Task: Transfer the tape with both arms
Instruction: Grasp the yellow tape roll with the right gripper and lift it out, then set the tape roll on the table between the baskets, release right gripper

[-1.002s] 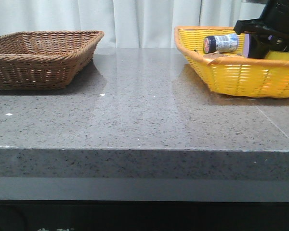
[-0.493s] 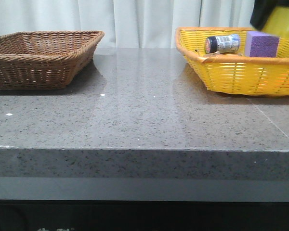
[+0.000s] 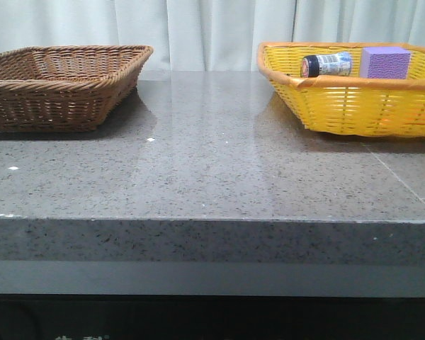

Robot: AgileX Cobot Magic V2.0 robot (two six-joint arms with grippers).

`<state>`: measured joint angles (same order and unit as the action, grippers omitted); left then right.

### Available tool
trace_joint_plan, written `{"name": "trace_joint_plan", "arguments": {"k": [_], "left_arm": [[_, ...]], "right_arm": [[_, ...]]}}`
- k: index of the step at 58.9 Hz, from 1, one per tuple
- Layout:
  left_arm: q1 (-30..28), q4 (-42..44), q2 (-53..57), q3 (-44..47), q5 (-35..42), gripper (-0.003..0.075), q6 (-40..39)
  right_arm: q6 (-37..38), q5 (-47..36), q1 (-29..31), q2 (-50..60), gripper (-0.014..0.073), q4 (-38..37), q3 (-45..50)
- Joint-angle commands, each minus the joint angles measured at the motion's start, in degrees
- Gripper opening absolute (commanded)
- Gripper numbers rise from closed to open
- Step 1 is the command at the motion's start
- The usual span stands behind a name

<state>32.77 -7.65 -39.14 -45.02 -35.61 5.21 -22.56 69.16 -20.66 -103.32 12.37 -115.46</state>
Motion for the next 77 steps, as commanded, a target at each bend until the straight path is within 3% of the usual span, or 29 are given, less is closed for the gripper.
{"name": "trace_joint_plan", "arguments": {"k": [1, 27, 58, 63, 73, 77], "left_arm": [[0.4, -0.8, -0.3, -1.9, 4.2, 0.0473, 0.0], [0.4, -0.8, -0.3, -1.9, 4.2, 0.0473, 0.0], [0.4, -0.8, -0.3, -1.9, 4.2, 0.0473, 0.0], [0.4, -0.8, -0.3, -1.9, 4.2, 0.0473, 0.0], [0.4, -0.8, -0.3, -1.9, 4.2, 0.0473, 0.0], [0.4, -0.8, -0.3, -1.9, 4.2, 0.0473, 0.0]], "right_arm": [[-5.0, -2.1, -3.7, 3.3, 0.0197, 1.6, -1.9], [-15.3, 1.7, -13.9, -2.2, 0.0197, 1.9, -1.9], [-16.3, 2.3, -16.1, -14.4, 0.0201, -9.2, -1.9], [-16.3, 2.4, -16.1, -15.0, 0.0253, -8.8, -1.9], [-16.1, 2.6, -16.1, -14.8, 0.0458, -8.8, -2.0], [-16.0, 2.6, -16.1, -13.9, 0.0493, -8.8, -2.1]]}}
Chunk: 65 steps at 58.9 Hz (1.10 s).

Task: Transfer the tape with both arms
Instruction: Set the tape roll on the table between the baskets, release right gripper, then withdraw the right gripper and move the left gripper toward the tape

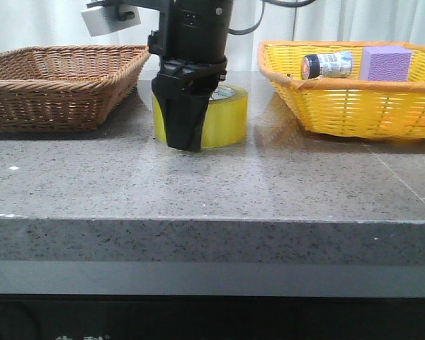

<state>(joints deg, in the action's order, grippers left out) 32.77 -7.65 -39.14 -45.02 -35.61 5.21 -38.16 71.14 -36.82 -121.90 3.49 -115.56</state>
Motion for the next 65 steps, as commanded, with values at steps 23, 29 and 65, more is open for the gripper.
{"name": "trace_joint_plan", "arguments": {"k": [23, 29, 65], "left_arm": [[0.4, -0.8, -0.3, -1.9, 4.2, 0.0473, 0.0], [0.4, -0.8, -0.3, -1.9, 4.2, 0.0473, 0.0], [0.4, -0.8, -0.3, -1.9, 4.2, 0.0473, 0.0]], "right_arm": [[7.8, 0.9, 0.3, 18.1, 0.0498, 1.3, -2.1], [14.8, 2.0, 0.3, 22.6, 0.0496, 1.3, -1.9], [32.8, -21.4, 2.3, 58.6, 0.0496, 1.4, 35.3]]}}
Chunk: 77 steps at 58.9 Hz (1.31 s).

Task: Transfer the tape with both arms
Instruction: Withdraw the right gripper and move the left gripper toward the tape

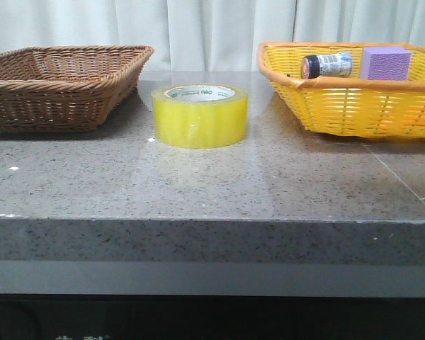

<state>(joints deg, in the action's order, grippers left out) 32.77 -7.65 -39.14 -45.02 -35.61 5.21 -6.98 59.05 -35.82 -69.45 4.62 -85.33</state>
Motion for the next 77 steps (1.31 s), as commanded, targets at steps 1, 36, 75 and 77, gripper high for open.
{"name": "trace_joint_plan", "arguments": {"k": [1, 36, 75, 77], "left_arm": [[0.4, -0.8, -0.3, -1.9, 4.2, 0.0473, 0.0], [0.4, -0.8, -0.3, -1.9, 4.5, 0.0473, 0.0], [0.4, -2.7, -16.0, -15.8, -8.0, 0.0473, 12.6], [0.4, -2.6, -18.1, -17.9, -9.7, 0.0473, 14.3]], "right_arm": [[1.8, -10.6, 1.7, 7.0, 0.0496, 0.3, 6.3], [3.0, -24.0, 9.3, 31.4, 0.0496, 6.2, 36.5], [3.0, -23.5, 9.3, 31.2, 0.0496, 6.2, 36.5], [3.0, -23.5, 9.3, 31.2, 0.0496, 6.2, 36.5]]}}
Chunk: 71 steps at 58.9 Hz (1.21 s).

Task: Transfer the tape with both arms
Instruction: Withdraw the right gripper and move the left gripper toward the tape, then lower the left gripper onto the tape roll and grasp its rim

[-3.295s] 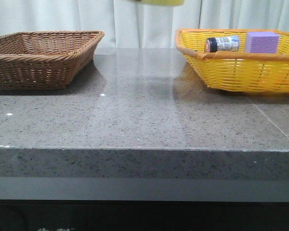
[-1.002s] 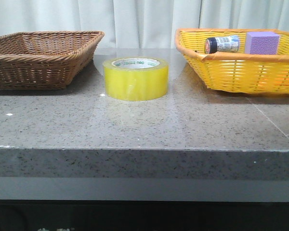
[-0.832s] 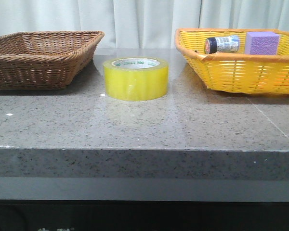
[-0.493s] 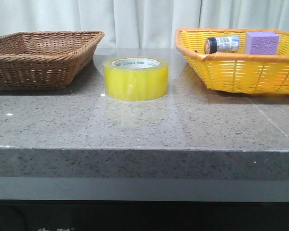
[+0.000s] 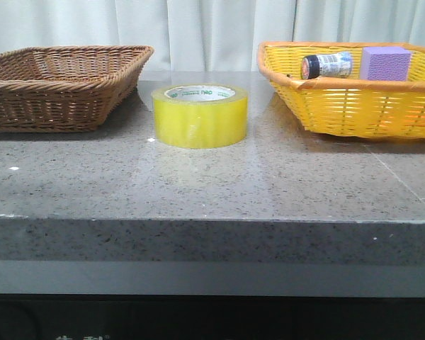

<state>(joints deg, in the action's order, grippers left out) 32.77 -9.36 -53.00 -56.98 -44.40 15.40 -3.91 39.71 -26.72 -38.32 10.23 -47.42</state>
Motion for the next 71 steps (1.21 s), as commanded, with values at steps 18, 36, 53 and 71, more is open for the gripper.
{"name": "trace_joint_plan", "arguments": {"k": [18, 36, 53, 71], "left_arm": [[0.6, -0.8, -21.6, -21.3, -6.4, 0.0473, 19.2], [0.6, -1.3, -37.5, -37.5, -15.3, 0.0473, 26.6], [2.6, -1.2, -47.7, -45.0, -17.8, 0.0473, 34.2], [3.4, -0.8, -55.3, -47.0, -18.4, 0.0473, 34.9]], "right_arm": [[0.0, -4.1, 0.2, 0.0, 0.0496, 0.6, -1.4], [0.0, -4.1, 0.2, 0.0, 0.0496, 0.6, -1.4], [0.0, -4.1, 0.2, 0.0, 0.0496, 0.6, -1.4], [0.0, -4.1, 0.2, 0.0, 0.0496, 0.6, -1.4]]}}
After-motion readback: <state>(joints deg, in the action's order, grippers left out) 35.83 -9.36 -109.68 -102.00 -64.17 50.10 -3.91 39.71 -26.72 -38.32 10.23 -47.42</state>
